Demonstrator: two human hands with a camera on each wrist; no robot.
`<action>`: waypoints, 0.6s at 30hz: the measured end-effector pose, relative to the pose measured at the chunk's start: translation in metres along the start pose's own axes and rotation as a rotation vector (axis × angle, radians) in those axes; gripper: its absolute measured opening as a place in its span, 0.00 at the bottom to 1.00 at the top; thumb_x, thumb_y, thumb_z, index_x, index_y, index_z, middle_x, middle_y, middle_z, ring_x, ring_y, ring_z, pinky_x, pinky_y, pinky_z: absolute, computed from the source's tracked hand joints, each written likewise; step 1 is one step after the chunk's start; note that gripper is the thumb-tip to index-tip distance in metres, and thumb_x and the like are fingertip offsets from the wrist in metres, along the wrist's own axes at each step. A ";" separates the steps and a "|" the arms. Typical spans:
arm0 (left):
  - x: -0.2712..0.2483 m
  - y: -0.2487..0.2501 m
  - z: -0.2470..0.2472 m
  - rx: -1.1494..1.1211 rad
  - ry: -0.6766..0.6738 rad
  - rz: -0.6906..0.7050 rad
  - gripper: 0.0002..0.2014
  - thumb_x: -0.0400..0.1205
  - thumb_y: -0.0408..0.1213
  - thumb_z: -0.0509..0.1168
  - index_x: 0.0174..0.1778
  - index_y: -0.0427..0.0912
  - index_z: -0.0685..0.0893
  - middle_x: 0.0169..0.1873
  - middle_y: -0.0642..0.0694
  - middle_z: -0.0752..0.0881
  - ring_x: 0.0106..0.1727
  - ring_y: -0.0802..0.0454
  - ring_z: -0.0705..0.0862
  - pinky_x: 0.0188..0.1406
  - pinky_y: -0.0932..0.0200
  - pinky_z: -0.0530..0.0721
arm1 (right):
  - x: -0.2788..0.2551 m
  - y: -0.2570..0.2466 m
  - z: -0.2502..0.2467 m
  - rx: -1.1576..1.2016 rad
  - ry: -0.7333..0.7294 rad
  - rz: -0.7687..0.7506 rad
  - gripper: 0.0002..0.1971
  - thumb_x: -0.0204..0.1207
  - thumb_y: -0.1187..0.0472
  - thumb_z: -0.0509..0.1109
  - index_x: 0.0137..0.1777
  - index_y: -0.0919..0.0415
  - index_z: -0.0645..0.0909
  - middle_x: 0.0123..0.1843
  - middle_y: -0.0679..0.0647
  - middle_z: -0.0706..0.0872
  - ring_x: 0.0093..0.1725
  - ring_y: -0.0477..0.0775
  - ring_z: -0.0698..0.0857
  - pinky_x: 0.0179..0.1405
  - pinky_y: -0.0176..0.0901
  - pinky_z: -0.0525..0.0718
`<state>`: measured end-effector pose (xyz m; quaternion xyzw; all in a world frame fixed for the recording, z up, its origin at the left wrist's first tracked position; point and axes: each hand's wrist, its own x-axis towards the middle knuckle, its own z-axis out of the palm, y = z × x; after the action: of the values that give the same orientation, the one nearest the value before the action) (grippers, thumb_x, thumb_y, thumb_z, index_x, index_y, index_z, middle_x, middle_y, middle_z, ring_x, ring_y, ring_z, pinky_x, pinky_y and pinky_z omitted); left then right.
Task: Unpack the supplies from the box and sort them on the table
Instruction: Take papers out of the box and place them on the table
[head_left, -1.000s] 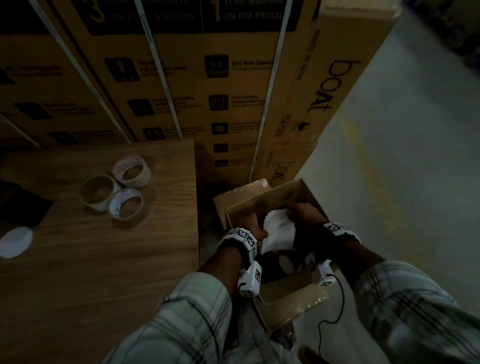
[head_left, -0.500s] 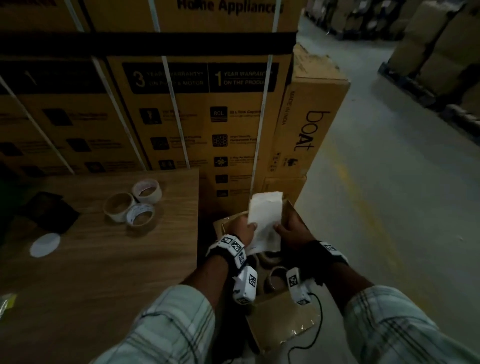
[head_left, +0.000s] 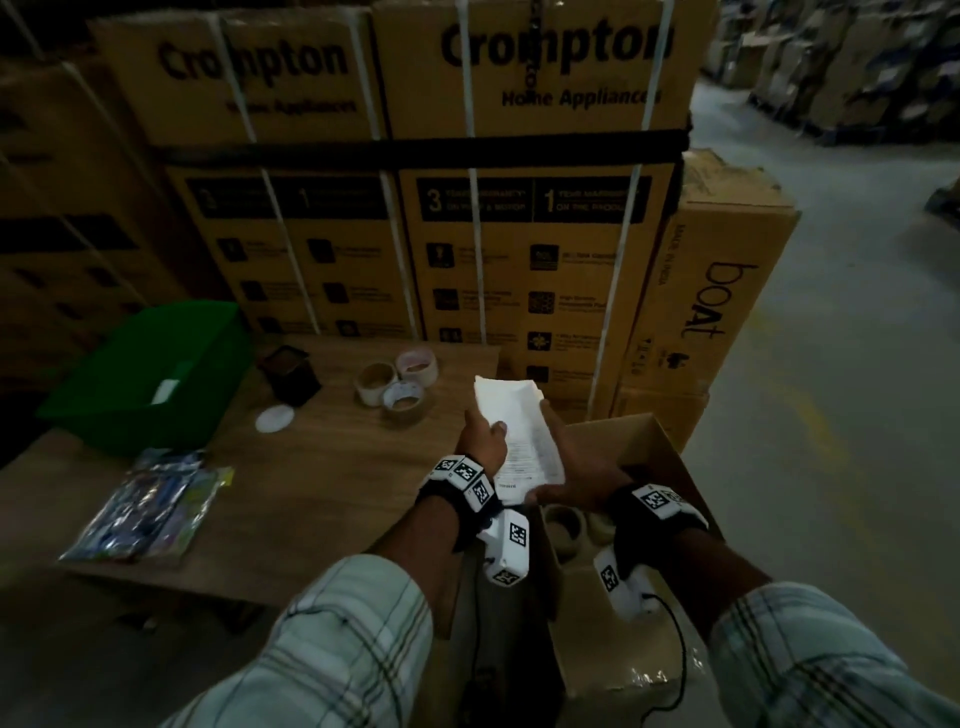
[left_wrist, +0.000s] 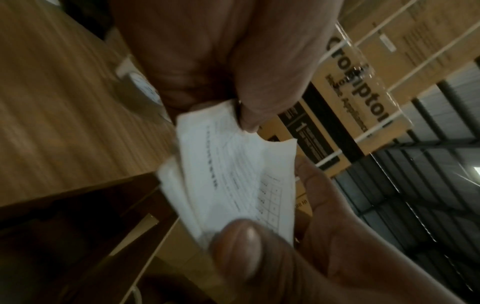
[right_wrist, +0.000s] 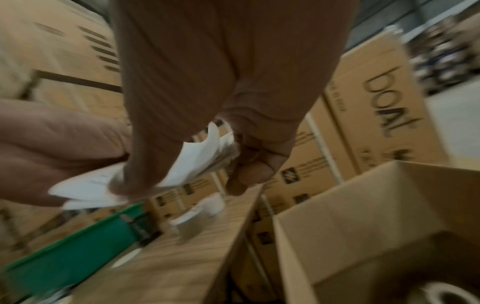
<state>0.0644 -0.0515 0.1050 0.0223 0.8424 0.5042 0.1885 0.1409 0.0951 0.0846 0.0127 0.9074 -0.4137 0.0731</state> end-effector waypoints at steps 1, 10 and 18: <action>-0.004 -0.004 -0.008 -0.021 0.020 -0.009 0.23 0.87 0.37 0.56 0.78 0.40 0.58 0.70 0.35 0.78 0.66 0.36 0.80 0.64 0.45 0.80 | 0.000 -0.009 0.005 -0.021 -0.011 -0.025 0.72 0.54 0.43 0.84 0.78 0.37 0.24 0.82 0.57 0.63 0.78 0.58 0.68 0.74 0.63 0.72; -0.028 -0.030 -0.081 -0.109 0.103 0.022 0.28 0.88 0.33 0.55 0.84 0.43 0.52 0.76 0.39 0.73 0.73 0.38 0.75 0.64 0.53 0.74 | 0.009 -0.072 0.044 -0.300 -0.119 -0.075 0.60 0.64 0.44 0.80 0.81 0.40 0.34 0.76 0.62 0.63 0.72 0.67 0.72 0.69 0.58 0.74; -0.017 -0.073 -0.151 -0.106 0.127 -0.008 0.23 0.86 0.37 0.58 0.77 0.39 0.61 0.69 0.36 0.79 0.66 0.39 0.81 0.64 0.48 0.80 | 0.050 -0.129 0.098 -0.343 -0.071 -0.057 0.51 0.63 0.42 0.79 0.81 0.50 0.53 0.74 0.62 0.66 0.72 0.65 0.71 0.69 0.54 0.75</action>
<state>0.0402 -0.2188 0.1107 -0.0230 0.8248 0.5480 0.1378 0.0931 -0.0657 0.1105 -0.0402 0.9616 -0.2547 0.0944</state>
